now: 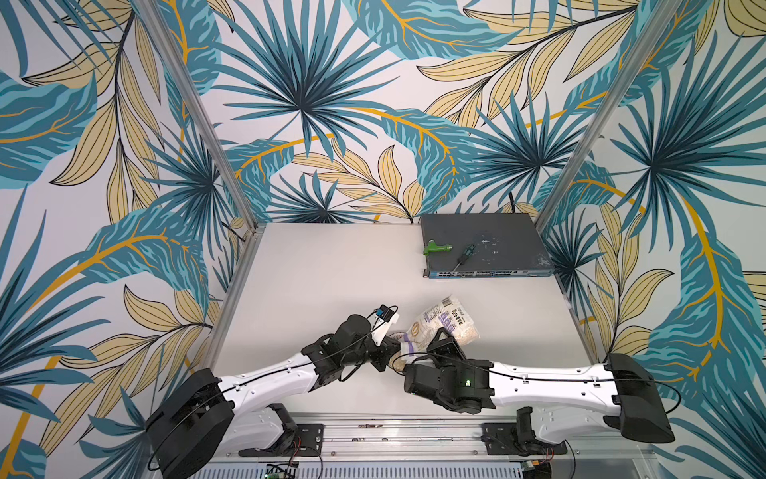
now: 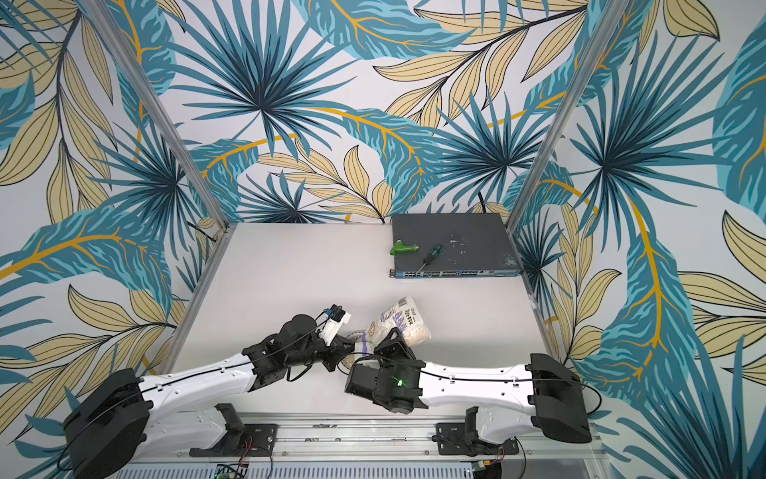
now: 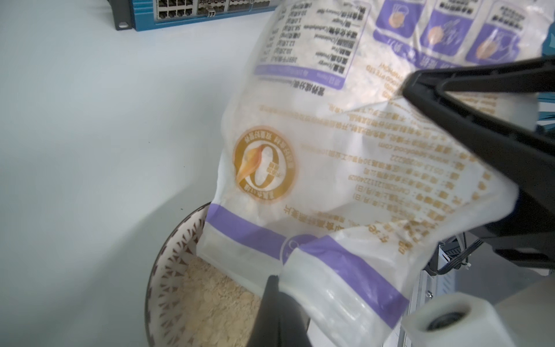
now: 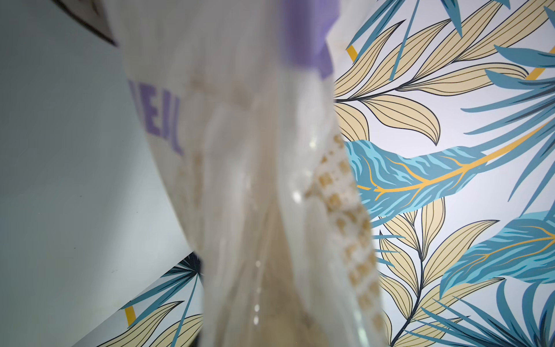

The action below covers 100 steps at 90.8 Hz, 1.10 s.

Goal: Pour the oats into the breakfast bowl
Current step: Pour the oats into the bowl.

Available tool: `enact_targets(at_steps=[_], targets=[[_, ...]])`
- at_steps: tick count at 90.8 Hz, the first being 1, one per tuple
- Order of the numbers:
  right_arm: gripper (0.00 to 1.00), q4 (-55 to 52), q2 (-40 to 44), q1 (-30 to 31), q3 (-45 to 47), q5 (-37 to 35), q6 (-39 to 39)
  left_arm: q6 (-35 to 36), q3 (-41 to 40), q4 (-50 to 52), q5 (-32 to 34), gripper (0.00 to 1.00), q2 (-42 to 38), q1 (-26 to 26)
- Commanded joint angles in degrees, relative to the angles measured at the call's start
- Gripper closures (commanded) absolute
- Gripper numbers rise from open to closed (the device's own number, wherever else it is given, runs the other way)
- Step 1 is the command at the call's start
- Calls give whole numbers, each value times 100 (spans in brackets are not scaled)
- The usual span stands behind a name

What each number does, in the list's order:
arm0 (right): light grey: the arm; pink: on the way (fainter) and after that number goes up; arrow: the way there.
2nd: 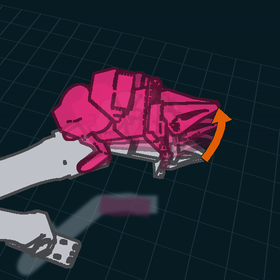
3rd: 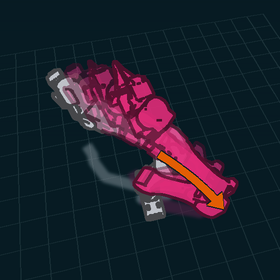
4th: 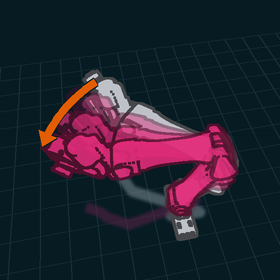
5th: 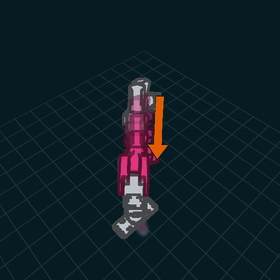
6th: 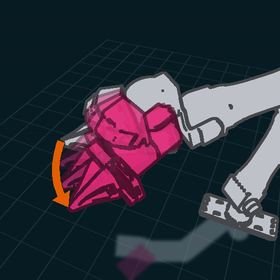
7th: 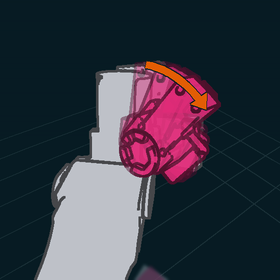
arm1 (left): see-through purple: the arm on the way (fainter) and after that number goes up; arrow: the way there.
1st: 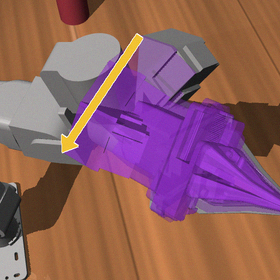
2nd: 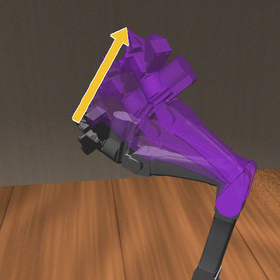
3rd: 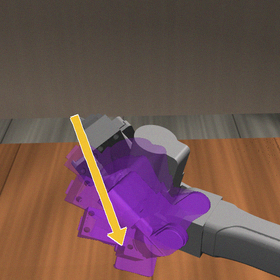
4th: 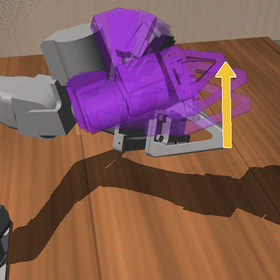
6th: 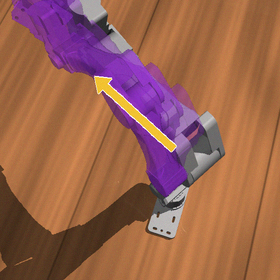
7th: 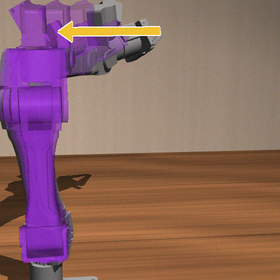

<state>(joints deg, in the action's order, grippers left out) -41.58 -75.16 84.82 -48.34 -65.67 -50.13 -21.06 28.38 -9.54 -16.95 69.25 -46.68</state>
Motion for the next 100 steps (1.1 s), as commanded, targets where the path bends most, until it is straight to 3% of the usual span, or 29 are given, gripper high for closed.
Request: enact_targets(at_steps=[1,48,68,86,100], targets=[[100,-344,375,70,91,-736,-3,-23,-56,270,743,100,-47,147],[100,-412,443,69,68,-785,14,-206,-52,139,1076,100,-6,150],[100,-260,373,70,25,-779,-103,-333,62,64,748,100,302,51],[100,-417,415,66,51,-777,38,-40,-53,221,1372,100,-294,35],[100,-431,457,67,104,-741,43,-160,-255,259,1400,100,-548,35]])
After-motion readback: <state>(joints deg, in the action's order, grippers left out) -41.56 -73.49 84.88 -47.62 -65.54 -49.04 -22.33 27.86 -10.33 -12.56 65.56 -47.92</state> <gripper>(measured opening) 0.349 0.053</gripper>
